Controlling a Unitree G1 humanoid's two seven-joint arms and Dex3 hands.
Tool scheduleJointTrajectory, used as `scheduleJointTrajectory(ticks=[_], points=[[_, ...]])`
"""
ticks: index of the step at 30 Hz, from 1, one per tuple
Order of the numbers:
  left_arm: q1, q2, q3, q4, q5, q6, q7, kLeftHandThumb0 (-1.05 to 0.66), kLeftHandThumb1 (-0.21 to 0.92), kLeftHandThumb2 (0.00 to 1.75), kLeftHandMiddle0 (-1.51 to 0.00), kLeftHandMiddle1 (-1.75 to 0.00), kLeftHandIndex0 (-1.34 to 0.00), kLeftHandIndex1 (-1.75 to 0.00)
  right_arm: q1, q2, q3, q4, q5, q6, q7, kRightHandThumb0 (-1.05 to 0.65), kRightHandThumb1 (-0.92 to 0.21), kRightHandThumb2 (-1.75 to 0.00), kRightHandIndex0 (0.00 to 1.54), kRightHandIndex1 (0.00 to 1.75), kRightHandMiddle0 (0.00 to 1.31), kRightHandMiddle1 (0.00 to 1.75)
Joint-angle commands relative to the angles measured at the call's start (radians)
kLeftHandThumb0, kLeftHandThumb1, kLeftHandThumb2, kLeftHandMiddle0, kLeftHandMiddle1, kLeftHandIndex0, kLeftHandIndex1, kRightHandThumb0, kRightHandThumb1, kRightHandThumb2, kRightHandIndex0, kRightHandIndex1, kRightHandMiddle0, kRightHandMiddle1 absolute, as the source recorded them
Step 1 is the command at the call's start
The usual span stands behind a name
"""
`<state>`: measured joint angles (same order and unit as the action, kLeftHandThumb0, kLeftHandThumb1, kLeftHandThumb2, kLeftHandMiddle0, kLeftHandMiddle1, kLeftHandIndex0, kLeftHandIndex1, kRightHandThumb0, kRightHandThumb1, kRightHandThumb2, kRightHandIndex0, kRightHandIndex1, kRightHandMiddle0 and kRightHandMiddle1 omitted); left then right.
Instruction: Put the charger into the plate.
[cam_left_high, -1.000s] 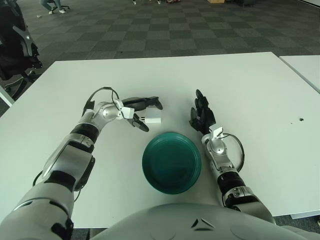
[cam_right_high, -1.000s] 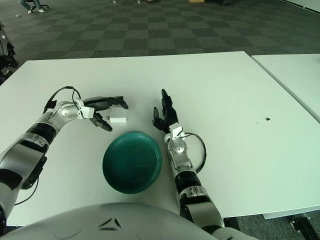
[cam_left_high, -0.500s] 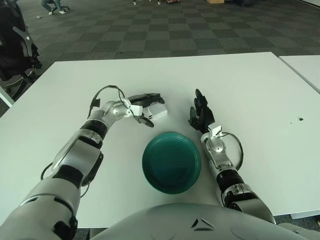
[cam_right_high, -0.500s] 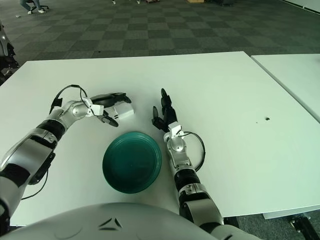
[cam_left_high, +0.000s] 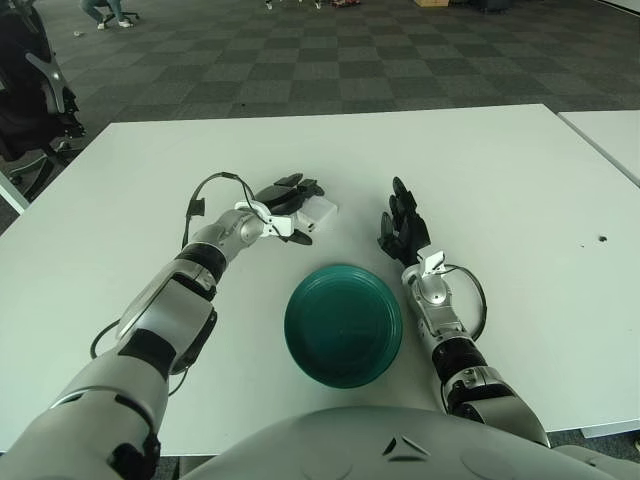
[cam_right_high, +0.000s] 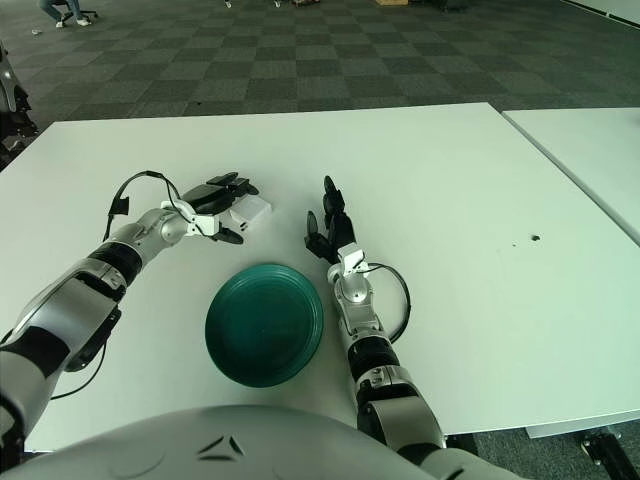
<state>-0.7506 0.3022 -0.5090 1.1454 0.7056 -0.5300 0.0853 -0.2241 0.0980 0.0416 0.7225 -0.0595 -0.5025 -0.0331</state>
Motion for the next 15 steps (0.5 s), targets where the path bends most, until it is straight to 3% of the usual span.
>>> scheduleJointTrajectory(ticks=[1, 15], points=[[-0.041, -0.011, -0.014, 0.02, 0.022, 0.047, 0.059, -1.05, 0.92, 0.42, 0.0, 0.0, -0.01, -1.04, 0.168, 0.002, -0.013, 0.218, 0.009, 0.118, 0.002, -0.89, -0.92, -0.79, 0.0, 0.0, 0.01, 0.01], [-0.044, -0.028, -0.023, 0.029, 0.017, 0.092, 0.015, -1.05, 0.92, 0.41, 0.0, 0.0, 0.0, -1.02, 0.171, 0.012, -0.025, 0.222, 0.014, 0.12, -0.002, -0.89, -0.92, -0.78, 0.0, 0.0, 0.02, 0.04]])
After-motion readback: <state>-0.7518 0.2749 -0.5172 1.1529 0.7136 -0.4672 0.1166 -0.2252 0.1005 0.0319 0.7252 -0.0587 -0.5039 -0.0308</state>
